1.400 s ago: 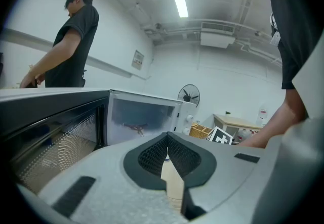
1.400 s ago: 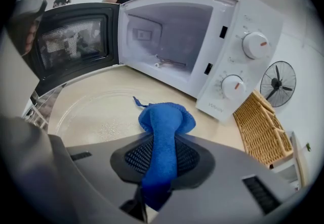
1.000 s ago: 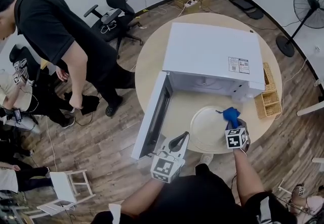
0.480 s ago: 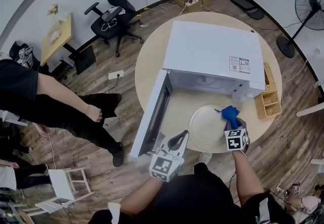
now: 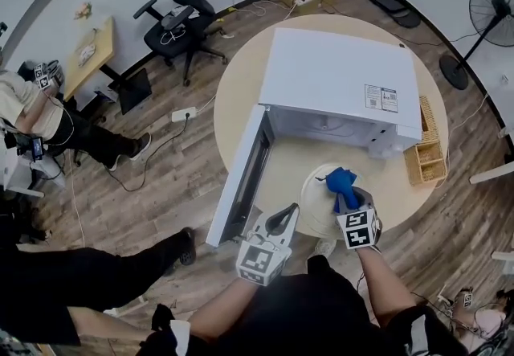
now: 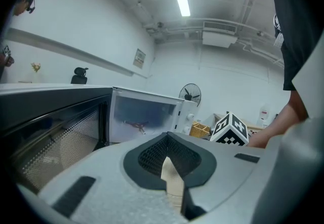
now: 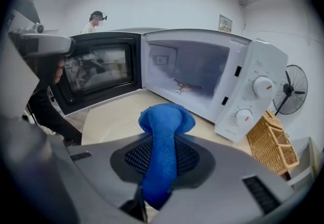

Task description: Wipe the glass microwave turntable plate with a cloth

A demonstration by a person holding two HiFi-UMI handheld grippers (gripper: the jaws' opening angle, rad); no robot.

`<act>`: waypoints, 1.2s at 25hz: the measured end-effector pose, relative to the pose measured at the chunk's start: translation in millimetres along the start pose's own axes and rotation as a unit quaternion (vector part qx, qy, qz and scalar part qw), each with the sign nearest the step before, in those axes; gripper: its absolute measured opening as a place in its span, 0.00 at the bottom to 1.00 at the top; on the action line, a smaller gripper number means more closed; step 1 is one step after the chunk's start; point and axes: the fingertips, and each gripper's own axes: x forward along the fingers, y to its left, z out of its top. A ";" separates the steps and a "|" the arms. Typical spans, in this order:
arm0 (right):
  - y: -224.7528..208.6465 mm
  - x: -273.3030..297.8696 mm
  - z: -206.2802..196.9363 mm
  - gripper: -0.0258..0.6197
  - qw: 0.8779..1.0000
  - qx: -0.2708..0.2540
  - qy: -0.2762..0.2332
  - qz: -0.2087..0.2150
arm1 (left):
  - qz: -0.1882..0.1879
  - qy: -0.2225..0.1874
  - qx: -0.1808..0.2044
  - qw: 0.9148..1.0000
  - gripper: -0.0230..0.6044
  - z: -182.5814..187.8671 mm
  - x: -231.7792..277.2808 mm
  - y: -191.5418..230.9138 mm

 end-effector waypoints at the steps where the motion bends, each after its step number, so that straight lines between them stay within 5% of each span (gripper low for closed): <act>1: 7.5 0.9 1.4 0.16 1.000 -0.003 -0.001 0.008 | 0.001 0.000 -0.001 1.000 0.05 -0.7 -0.6 0.4; 18: 105.4 20.9 -23.4 0.16 0.991 -0.044 0.044 0.122 | 0.017 0.006 -0.007 1.000 0.05 -8.7 -13.6 10.6; 30: 114.7 26.3 -45.2 0.16 0.988 -0.055 0.080 0.124 | 0.016 -0.001 -0.003 1.000 0.05 -4.8 -16.8 9.5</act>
